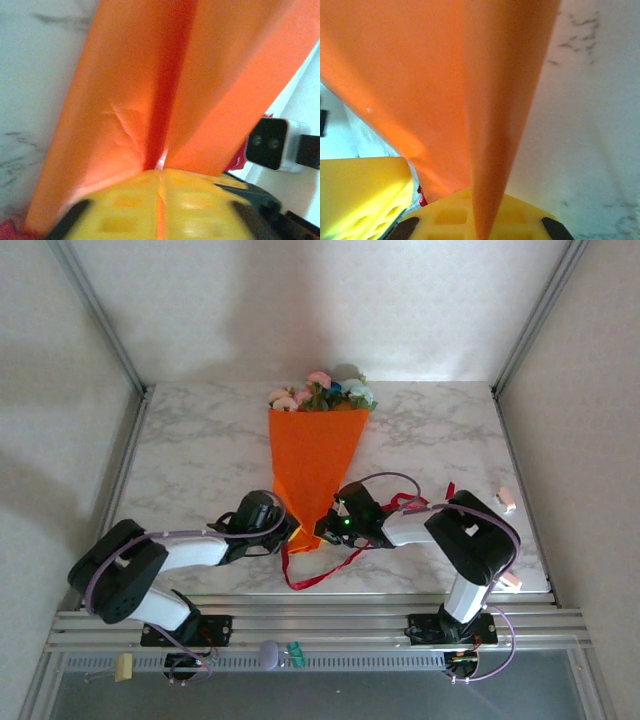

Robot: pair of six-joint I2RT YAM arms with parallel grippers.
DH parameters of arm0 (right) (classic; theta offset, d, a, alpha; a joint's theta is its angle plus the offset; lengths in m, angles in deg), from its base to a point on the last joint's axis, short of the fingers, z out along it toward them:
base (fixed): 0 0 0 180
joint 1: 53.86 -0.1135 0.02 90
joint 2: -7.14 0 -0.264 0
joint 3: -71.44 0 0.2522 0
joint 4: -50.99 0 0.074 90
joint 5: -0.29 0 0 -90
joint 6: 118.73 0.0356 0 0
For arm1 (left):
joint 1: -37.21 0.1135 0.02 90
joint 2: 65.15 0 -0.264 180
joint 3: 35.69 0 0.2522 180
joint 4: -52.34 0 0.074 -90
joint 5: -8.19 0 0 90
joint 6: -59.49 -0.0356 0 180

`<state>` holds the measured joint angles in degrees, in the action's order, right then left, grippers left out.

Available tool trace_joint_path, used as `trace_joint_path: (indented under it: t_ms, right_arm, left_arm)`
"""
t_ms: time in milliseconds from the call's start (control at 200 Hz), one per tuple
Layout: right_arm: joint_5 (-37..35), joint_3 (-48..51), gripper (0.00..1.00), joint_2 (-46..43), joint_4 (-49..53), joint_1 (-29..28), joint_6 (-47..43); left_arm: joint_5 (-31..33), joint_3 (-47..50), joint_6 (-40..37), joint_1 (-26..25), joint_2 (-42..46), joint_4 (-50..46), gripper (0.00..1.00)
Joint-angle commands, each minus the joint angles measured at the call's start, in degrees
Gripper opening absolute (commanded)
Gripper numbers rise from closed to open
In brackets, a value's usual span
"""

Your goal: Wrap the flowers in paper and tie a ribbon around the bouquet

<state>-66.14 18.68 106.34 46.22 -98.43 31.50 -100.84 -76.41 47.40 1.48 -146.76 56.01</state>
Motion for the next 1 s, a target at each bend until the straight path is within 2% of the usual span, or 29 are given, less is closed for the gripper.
trace_joint_path:
  t_ms: [0,80,150,265,360,490,601,781,896,951,991]
  right_arm:
    - [-4.06,-0.72,0.00,-2.69,6.69,-0.03,-0.63]
    - [-4.41,-1.51,0.00,-4.05,8.73,0.98,-0.44]
    - [-4.59,-3.22,0.00,-5.01,12.05,1.51,-0.91]
    - [-3.26,-5.91,0.00,-5.20,15.92,3.50,-1.54]
    - [-3.17,-6.97,0.00,-5.18,17.94,4.09,-2.01]
    - [-2.57,-7.01,0.00,-4.94,18.08,5.09,-1.96]
    - [-2.30,-7.19,0.00,-4.98,18.32,5.22,-2.21]
    - [-2.50,-7.40,0.00,-5.07,18.52,5.54,-2.23]
    - [-2.42,-7.46,0.00,-4.89,18.30,5.55,-2.22]
    - [-2.30,-7.24,0.00,-4.80,18.13,5.59,-2.06]
    - [-2.23,-7.23,0.00,-4.87,17.92,5.70,-1.80]
  left_arm:
    - [6.39,-3.30,-2.16,0.70,5.55,-12.63,0.46]
    - [8.48,-5.05,-3.29,0.73,10.24,-20.55,0.58]
    - [8.44,-6.19,-4.70,0.64,12.89,-27.73,0.59]
    - [4.67,-5.72,-7.03,-1.12,14.88,-36.04,0.58]
    - [0.11,-5.02,-9.18,-5.61,13.44,-38.54,0.58]
    - [-1.24,-5.62,-9.38,-13.43,9.01,-38.39,0.59]
    - [-0.96,-6.09,-8.70,-15.42,5.25,-36.29,0.59]
    - [7.10,-14.05,-11.87,-16.60,-1.16,-46.29,0.48]
    - [6.87,-14.65,-11.07,-17.23,-2.82,-44.44,0.43]
    - [5.20,-13.63,-10.53,-17.23,-4.12,-41.22,0.35]
    - [4.35,-13.38,-10.33,-17.19,-5.27,-39.68,0.25]
